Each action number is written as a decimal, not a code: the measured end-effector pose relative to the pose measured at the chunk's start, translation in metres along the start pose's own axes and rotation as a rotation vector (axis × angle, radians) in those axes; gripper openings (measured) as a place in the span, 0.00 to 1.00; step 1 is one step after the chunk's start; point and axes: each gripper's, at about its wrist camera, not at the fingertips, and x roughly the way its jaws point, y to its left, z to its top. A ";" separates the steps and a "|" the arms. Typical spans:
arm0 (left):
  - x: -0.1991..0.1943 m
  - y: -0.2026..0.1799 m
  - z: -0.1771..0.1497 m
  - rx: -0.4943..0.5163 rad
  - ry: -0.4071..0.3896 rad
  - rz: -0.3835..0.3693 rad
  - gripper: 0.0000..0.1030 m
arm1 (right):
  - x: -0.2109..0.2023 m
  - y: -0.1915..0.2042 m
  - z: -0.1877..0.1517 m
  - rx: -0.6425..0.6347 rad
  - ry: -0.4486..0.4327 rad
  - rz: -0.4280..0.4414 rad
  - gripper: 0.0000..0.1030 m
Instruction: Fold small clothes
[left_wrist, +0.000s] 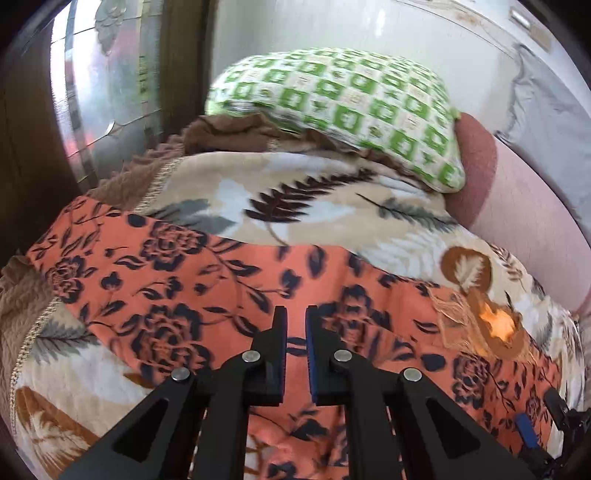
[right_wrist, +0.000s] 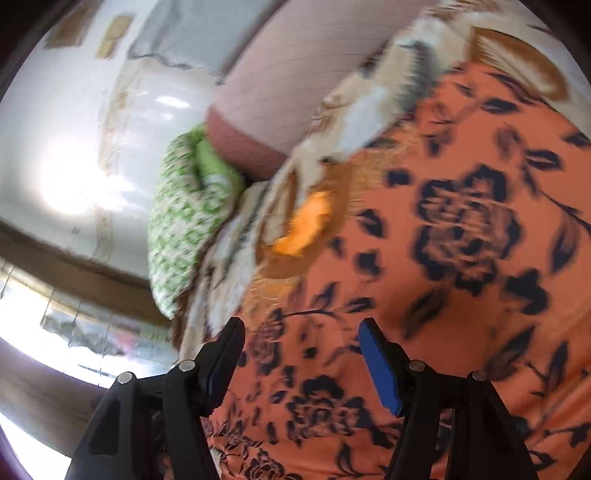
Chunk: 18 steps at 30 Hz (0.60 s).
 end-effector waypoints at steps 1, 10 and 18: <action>0.003 -0.004 -0.005 0.021 0.021 -0.015 0.13 | 0.006 0.004 -0.001 -0.017 0.029 0.036 0.65; 0.029 -0.035 -0.026 0.147 0.155 0.010 0.49 | 0.033 0.030 -0.021 -0.163 0.142 0.007 0.57; -0.029 0.034 -0.033 -0.032 0.031 0.037 0.69 | 0.051 0.032 -0.036 -0.203 0.223 -0.109 0.43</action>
